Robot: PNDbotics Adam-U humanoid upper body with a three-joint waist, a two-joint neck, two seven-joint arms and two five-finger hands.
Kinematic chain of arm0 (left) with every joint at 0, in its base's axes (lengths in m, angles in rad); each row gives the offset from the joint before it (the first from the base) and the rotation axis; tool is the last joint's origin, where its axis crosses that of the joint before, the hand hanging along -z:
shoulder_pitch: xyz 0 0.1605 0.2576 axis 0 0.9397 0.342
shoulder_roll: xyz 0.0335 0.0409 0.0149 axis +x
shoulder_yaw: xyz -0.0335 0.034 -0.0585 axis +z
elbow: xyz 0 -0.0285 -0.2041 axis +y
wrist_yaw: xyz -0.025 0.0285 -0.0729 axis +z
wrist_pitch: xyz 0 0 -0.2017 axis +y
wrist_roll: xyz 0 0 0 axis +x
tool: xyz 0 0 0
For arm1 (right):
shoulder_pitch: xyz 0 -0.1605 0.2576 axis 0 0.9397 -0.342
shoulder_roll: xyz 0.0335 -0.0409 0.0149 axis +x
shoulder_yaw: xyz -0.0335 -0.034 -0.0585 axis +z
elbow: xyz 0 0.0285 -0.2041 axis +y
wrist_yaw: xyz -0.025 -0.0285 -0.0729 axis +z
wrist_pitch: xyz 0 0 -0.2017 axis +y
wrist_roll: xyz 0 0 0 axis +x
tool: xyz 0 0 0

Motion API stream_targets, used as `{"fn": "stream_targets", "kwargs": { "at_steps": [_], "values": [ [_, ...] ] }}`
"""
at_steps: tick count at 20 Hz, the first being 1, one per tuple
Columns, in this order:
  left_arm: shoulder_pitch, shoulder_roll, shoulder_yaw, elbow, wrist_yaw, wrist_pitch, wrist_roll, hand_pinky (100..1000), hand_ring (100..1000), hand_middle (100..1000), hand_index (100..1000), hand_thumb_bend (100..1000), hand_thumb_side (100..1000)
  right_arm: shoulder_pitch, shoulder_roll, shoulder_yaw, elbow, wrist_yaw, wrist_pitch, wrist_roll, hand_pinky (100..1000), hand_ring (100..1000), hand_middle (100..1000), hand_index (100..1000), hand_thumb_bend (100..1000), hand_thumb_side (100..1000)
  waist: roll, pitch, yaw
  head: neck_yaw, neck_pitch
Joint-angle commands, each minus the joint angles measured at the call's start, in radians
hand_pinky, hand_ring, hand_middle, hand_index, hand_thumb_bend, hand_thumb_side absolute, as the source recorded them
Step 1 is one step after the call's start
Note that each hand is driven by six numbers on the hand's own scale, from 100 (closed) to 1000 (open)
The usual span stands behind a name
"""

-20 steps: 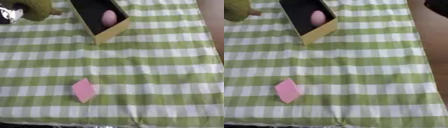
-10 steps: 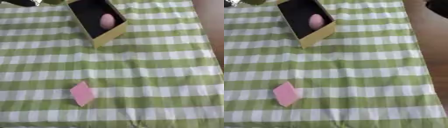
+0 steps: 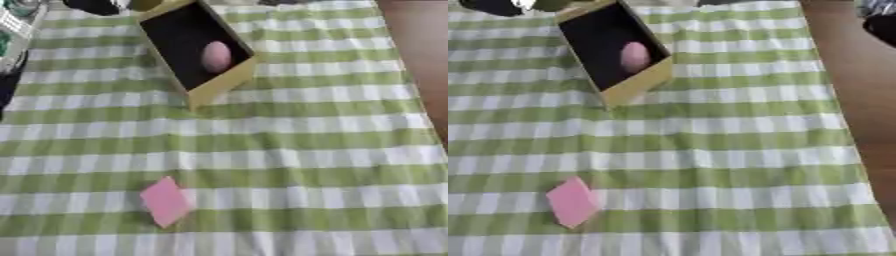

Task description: Pick up objects on the table and place them in the box.

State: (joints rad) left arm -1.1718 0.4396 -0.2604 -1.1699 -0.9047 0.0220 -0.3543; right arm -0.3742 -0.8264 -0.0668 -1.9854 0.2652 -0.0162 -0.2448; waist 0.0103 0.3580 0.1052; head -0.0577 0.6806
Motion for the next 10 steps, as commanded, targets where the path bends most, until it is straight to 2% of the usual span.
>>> {"fn": "stream_targets", "kwargs": {
  "at_steps": [1,6,10],
  "values": [
    [-0.039,-0.022,0.026,0.065,-0.045,-0.013,0.03,727,652,592,676,100,247,-0.016,-0.016,-0.008,-0.015,-0.008,-0.002,0.005,891,821,745,864,100,474,0.003,-0.005,-0.006,0.009,-0.019],
    [-0.06,-0.078,0.051,0.182,-0.134,-0.015,0.066,729,657,597,679,100,244,-0.024,-0.009,-0.007,-0.015,-0.013,-0.003,0.008,891,822,744,865,100,486,0.004,0.004,-0.02,0.019,-0.018],
    [-0.066,-0.104,0.067,0.247,-0.18,-0.018,0.089,737,666,605,693,163,253,-0.026,-0.005,-0.007,-0.015,-0.016,-0.002,0.009,892,822,743,865,100,496,0.006,0.009,-0.025,0.023,-0.015]
  ]
}}
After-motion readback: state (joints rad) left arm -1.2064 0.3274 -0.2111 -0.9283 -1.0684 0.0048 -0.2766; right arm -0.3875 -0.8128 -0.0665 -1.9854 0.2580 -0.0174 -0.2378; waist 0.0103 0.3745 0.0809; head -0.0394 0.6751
